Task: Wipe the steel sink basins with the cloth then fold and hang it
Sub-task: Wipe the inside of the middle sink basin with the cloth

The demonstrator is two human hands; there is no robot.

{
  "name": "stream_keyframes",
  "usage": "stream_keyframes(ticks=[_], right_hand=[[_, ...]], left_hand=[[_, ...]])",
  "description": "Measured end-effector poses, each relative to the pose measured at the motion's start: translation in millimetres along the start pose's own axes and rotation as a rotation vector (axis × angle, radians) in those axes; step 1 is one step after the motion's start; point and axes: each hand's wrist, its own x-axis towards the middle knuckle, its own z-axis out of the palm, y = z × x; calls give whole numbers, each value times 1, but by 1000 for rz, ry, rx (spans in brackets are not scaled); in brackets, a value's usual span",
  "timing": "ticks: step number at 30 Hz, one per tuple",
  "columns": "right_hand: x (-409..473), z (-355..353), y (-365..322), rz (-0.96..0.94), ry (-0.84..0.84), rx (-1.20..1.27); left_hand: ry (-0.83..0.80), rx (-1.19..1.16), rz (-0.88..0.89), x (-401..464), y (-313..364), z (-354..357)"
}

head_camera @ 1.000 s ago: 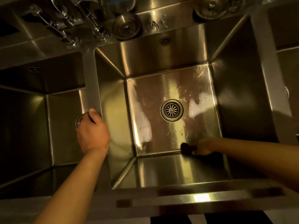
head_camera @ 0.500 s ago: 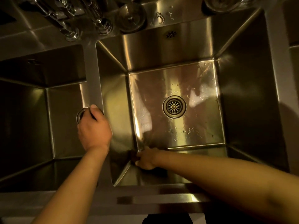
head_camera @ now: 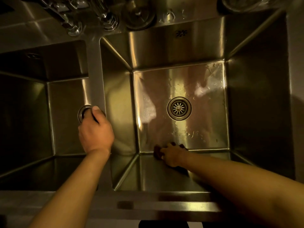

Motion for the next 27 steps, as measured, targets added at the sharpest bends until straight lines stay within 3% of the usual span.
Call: stream_keyframes(ticks=[9, 13, 19, 23, 27], right_hand=[[-28, -8, 35, 143, -11, -109], [-53, -14, 29, 118, 20, -100], [-96, -19, 24, 117, 108, 71], [-142, -26, 32, 63, 155, 112], [-182, -24, 50, 96, 183, -47]], left_hand=[[24, 35, 18, -2, -3, 2], [59, 34, 301, -7, -1, 0], [-114, 172, 670, -5, 8, -2], [-137, 223, 668, -5, 6, -1], [-148, 227, 616, -9, 10, 3]])
